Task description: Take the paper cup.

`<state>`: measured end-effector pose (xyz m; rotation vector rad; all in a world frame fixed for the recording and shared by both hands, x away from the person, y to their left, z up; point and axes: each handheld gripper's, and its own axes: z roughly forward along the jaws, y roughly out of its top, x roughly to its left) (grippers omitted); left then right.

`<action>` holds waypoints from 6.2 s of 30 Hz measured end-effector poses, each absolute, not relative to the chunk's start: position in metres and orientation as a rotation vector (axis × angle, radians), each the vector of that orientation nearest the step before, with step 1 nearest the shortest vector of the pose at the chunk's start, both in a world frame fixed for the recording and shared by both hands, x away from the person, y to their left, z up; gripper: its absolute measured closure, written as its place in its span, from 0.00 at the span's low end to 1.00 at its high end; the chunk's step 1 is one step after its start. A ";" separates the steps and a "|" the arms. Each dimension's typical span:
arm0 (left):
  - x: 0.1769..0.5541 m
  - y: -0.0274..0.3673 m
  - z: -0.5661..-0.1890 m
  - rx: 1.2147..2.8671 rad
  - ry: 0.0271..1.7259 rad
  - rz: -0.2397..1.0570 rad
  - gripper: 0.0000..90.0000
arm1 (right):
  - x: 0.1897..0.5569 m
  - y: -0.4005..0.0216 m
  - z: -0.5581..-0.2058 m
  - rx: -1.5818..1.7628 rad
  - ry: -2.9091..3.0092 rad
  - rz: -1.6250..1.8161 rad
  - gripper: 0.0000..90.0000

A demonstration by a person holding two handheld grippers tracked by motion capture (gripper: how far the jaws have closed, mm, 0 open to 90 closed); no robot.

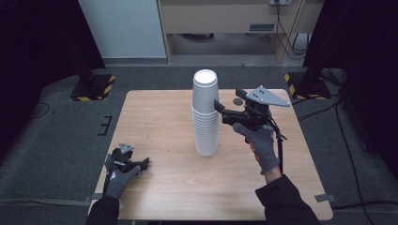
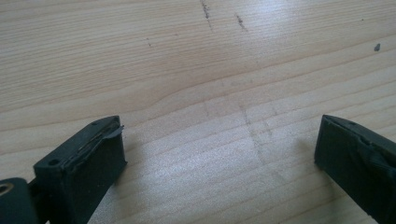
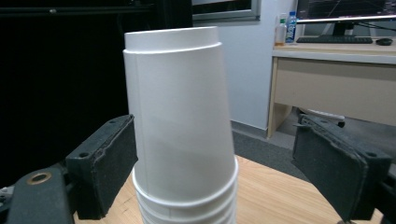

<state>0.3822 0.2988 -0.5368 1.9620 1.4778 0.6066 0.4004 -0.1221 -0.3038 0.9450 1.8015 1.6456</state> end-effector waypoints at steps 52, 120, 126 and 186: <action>0.382 0.299 -0.537 1.964 1.476 0.605 0.00 | 0.442 -0.068 -0.322 0.933 1.895 1.628 0.15; 0.382 0.299 -0.537 1.964 1.476 0.605 0.00 | 0.430 -0.099 -0.259 0.915 1.614 1.921 0.16; 0.382 0.299 -0.537 1.964 1.476 0.605 0.00 | 0.425 -0.109 -0.256 0.925 1.594 1.919 0.16; 0.383 0.299 -0.537 1.969 1.472 0.601 0.00 | 0.360 -0.233 -0.354 1.198 1.556 1.762 0.16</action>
